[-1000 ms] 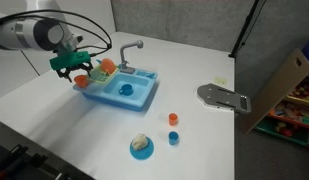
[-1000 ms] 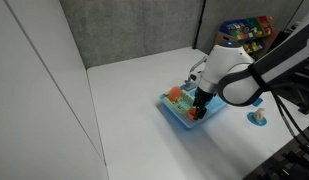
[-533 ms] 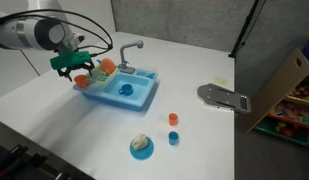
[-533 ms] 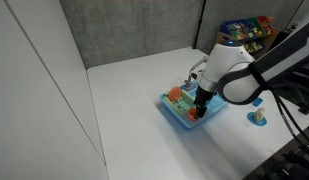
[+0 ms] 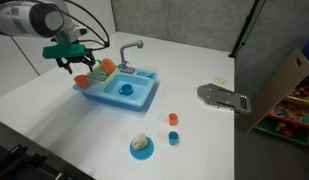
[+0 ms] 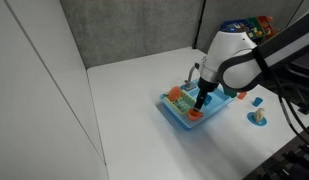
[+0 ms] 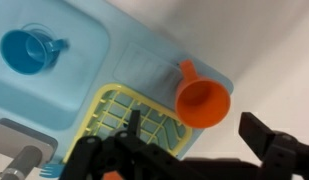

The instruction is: Remove the orange cup from the blue cup inside the sink and put it on the sinks worktop in front of the dishes drying rack

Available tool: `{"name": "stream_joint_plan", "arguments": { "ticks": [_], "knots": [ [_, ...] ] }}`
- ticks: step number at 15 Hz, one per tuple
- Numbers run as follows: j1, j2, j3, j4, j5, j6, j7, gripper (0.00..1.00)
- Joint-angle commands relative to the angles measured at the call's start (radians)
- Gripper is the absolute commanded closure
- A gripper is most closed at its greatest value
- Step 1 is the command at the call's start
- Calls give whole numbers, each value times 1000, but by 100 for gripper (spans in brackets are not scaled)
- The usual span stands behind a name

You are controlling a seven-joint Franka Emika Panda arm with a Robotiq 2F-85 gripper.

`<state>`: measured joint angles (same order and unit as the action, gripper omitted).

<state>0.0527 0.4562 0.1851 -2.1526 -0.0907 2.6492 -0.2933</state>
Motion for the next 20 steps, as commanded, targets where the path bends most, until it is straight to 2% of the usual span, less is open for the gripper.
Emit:
{"name": "stream_joint_plan", "arguments": {
  "ticks": [1, 4, 11, 20],
  "knots": [
    [31, -71, -50, 13, 14, -134, 139, 0],
    [42, -119, -81, 16, 9, -221, 245, 0],
    [39, -246, -103, -1, 37, -410, 397, 0],
    [22, -455, -116, -36, 79, -588, 465, 0]
  ]
}}
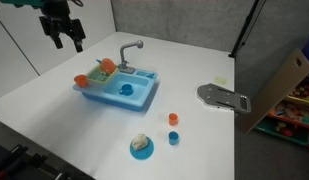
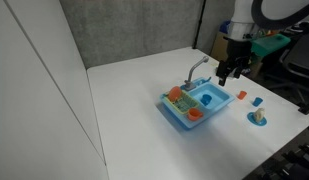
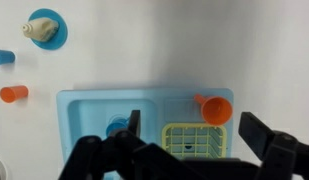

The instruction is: Remove the orange cup from the blue cup inside the sink and put it on the sinks worktop in front of the dishes drying rack

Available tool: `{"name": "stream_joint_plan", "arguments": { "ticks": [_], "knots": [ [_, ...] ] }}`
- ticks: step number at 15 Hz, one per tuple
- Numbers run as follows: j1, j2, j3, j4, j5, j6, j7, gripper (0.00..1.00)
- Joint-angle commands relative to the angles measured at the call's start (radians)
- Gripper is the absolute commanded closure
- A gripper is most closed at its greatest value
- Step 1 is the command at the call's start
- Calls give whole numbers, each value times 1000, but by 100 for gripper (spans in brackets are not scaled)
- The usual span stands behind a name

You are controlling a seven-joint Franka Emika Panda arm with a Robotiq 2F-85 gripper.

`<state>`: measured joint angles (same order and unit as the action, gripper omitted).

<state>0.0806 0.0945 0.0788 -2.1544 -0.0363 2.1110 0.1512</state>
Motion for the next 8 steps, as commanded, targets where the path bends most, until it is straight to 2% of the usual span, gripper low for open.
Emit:
{"name": "stream_joint_plan", "arguments": {
  "ticks": [1, 8],
  "knots": [
    [-9, -115, -13, -33, 29, -67, 24, 0],
    [-37, -282, -32, -16, 11, -226, 44, 0]
  ]
}}
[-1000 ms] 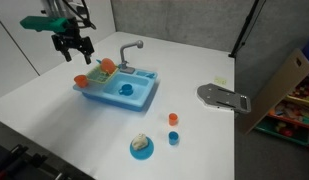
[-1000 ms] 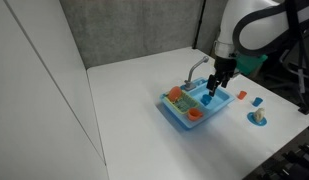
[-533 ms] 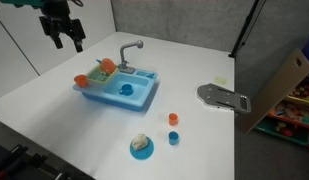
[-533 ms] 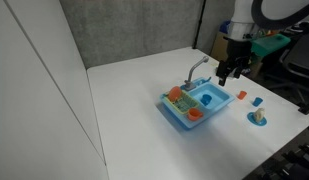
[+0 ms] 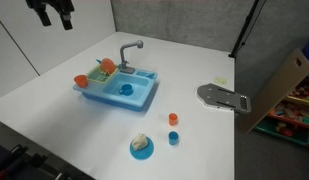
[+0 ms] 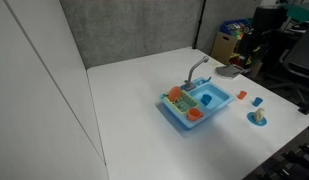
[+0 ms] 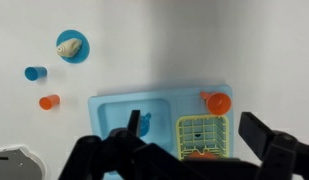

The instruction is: Remove the orange cup from the blue cup inside the sink and put it on the sinks worktop in front of the dishes drying rack

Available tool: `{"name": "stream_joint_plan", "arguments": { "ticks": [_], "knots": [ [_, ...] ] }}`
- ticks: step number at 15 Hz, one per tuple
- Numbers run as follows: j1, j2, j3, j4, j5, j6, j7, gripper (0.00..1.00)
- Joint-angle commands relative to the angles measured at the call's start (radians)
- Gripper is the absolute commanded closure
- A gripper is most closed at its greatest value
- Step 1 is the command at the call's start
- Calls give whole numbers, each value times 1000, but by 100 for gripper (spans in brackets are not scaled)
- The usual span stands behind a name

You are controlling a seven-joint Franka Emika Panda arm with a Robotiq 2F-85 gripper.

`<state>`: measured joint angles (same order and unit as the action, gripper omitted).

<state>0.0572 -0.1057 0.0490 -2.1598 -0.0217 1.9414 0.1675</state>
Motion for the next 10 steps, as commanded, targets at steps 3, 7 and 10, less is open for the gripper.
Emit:
{"name": "stream_joint_plan", "arguments": {
  "ticks": [3, 7, 10],
  "knots": [
    [-26, -147, -4, -2, 4, -114, 26, 0],
    [-36, -228, -4, -4, 9, -155, 18, 0],
    [-41, -262, -4, -1, 12, -172, 18, 0]
  ]
}}
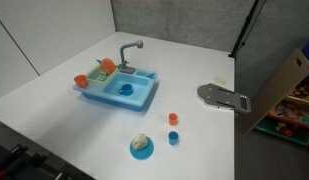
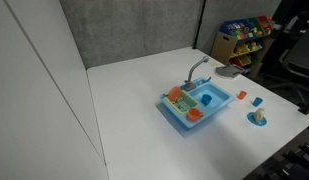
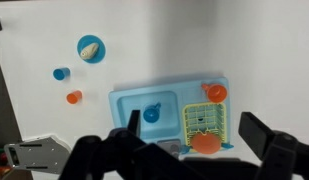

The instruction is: Remove the orange cup from the blue cup inside the sink and put it on the sinks worktop in front of the dishes drying rack

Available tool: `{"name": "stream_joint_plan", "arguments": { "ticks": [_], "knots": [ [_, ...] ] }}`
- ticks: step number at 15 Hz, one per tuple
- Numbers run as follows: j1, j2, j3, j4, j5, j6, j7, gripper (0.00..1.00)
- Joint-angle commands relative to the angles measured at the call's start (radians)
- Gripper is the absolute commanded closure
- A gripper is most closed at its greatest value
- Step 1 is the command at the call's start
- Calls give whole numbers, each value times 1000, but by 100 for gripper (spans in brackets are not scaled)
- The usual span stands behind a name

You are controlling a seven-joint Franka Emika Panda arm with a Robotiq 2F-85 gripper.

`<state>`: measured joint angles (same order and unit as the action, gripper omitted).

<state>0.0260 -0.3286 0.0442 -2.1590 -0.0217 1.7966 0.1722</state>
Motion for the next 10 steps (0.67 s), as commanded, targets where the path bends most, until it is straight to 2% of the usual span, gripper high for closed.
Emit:
{"name": "stream_joint_plan", "arguments": {
  "ticks": [1, 10],
  "knots": [
    [-11, -46, 0, -2, 12, -29, 14, 0],
    [-14, -36, 2, 0, 2, -21, -2, 0]
  ]
}}
